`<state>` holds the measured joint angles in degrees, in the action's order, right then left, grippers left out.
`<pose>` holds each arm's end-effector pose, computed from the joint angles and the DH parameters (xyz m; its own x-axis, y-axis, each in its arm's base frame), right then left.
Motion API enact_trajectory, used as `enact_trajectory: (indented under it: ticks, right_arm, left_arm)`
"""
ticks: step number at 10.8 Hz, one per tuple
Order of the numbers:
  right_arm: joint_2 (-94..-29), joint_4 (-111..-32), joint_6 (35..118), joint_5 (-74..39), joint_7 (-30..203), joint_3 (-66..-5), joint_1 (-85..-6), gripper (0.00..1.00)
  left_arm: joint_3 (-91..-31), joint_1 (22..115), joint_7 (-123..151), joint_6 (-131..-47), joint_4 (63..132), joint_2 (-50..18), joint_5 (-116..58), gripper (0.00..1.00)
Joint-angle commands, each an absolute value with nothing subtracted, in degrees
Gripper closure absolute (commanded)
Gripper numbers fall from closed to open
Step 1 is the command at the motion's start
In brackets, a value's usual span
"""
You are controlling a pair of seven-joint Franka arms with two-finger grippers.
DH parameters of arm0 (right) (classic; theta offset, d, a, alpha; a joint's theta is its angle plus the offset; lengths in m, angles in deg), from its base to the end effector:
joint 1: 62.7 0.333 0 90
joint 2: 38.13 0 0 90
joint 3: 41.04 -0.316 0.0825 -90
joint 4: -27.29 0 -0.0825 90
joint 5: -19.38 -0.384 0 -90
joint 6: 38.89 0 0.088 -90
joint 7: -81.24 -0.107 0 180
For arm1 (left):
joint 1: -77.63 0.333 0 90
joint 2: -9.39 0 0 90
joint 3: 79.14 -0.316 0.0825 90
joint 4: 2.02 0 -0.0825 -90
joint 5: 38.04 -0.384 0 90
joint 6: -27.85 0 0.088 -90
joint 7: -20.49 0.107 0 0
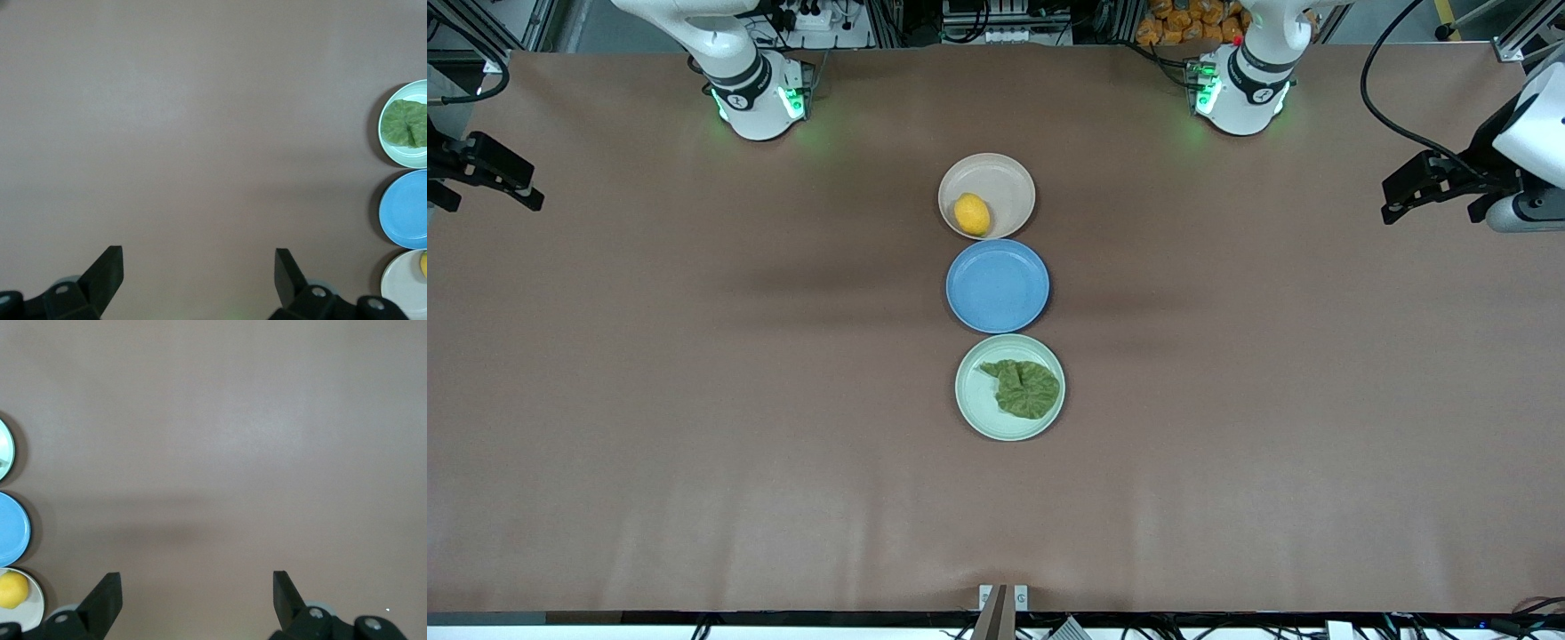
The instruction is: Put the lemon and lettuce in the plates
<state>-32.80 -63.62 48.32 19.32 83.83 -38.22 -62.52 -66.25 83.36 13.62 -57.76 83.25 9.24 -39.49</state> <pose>0.5197 -0.0252 0.6626 0.9996 -0.0007 0.0286 -0.0006 -1.0000 -0.0043 0.5440 -0.0652 0.6550 1.0000 -0.0032 0.0063 -0.0030 -0.9997 -0.0241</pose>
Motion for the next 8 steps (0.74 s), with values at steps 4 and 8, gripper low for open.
enact_trajectory:
  ticks: [4,8]
  right_arm:
    - [-33.6,-61.9,47.3,19.2,84.0,-38.8,-63.5,0.00]
    - [-33.8,-62.1,47.2,19.2,83.7,-39.1,-63.2,0.00]
  left_arm:
    - [-65.9,83.8,14.3,-57.6,83.1,9.4,-40.4,0.00]
    - [-65.8,83.8,13.6,-57.6,83.1,9.6,-40.4,0.00]
